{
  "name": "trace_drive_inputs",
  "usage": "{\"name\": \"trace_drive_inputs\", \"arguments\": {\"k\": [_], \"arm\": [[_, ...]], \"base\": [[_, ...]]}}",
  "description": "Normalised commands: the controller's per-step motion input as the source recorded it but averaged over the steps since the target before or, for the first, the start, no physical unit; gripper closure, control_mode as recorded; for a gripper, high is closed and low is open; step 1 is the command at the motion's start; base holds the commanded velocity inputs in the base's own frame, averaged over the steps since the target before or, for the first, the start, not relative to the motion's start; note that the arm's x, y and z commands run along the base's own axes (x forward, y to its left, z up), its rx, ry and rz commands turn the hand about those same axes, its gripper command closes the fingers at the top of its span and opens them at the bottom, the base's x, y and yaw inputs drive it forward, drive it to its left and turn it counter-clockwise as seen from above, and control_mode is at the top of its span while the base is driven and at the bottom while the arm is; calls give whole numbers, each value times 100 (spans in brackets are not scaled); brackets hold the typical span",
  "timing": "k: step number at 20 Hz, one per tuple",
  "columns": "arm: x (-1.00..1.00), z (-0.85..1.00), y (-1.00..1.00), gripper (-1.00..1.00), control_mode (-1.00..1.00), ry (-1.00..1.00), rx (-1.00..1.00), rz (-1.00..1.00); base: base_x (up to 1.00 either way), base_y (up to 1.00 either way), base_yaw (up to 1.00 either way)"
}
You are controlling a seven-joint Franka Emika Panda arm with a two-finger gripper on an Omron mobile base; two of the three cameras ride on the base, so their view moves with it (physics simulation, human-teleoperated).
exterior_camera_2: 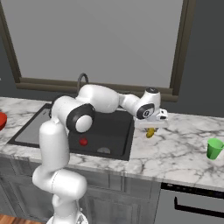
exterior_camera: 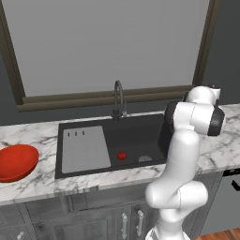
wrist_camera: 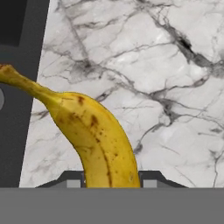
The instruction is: Remove the tomato and banana from the sink. Then move the bowl and cup from the counter to the sink for washing.
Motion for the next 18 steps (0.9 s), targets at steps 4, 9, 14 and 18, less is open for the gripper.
{"name": "trace_drive_inputs", "arguments": {"k": [4,9,14,18], "arm": [[2,-18,-6,100,-100,0,4,-1],[0,-18,-5,100,-100,0,2,-3],[2,-16,-1,100,-100,0,0,-4],[5,-17,0,100,-100,0,0,-3]], "base": [[0,0,0],[0,0,0],[0,0,0],[0,0,0]]}}
